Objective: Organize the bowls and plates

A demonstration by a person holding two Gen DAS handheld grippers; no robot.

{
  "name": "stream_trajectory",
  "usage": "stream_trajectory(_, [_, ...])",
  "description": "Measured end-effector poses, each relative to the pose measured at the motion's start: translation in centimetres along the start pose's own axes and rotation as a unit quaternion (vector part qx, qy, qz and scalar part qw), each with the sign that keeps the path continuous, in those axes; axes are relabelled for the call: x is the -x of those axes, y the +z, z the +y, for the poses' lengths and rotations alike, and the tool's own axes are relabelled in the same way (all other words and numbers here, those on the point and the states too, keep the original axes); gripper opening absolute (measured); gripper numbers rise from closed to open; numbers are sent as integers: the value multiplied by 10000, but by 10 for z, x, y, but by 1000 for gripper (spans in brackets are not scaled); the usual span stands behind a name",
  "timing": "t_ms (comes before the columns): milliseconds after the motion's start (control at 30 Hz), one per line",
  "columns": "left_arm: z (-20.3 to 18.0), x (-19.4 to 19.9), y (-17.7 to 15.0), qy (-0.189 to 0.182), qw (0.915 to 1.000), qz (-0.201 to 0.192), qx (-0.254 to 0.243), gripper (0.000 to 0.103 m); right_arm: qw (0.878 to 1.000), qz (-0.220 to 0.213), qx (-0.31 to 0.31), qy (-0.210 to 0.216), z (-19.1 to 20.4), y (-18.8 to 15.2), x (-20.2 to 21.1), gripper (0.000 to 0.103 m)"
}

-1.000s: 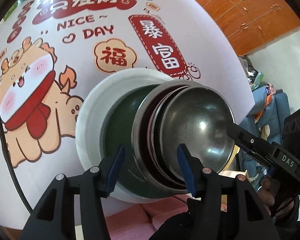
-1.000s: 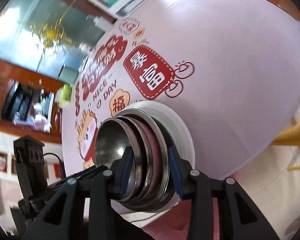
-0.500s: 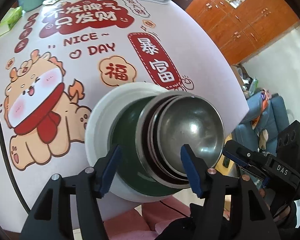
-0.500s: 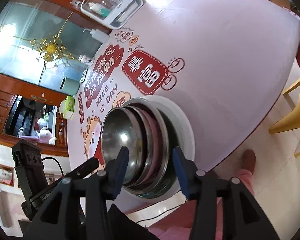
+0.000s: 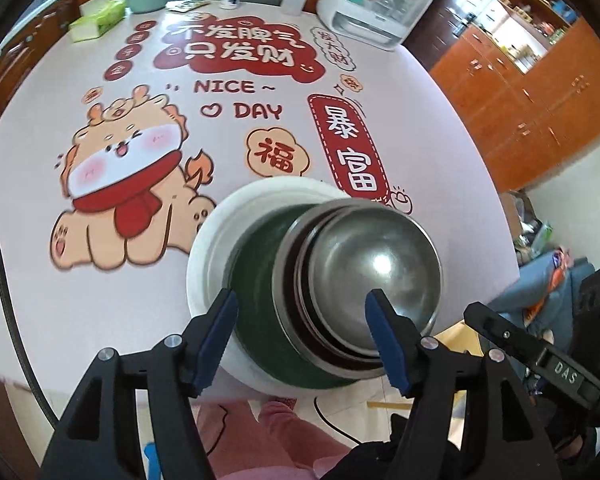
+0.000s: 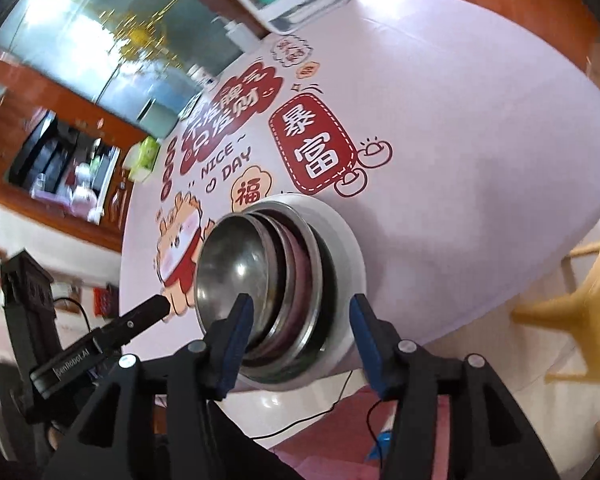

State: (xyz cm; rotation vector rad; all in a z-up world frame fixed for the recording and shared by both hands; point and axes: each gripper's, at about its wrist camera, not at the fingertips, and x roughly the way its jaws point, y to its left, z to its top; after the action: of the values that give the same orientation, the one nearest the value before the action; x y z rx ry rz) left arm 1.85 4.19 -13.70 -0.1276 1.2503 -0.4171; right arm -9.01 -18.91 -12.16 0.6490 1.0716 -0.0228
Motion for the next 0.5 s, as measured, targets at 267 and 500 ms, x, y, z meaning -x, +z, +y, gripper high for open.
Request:
stream_trajectory(267, [-24,18,-49,690,9957,-456,427,66,9938,58,1105,-84,5,-20,16,68])
stream_trajectory(500, [-57,43,-84,1080,9886,-936,472,66,9831,48,1827,62,11,-34,49,80])
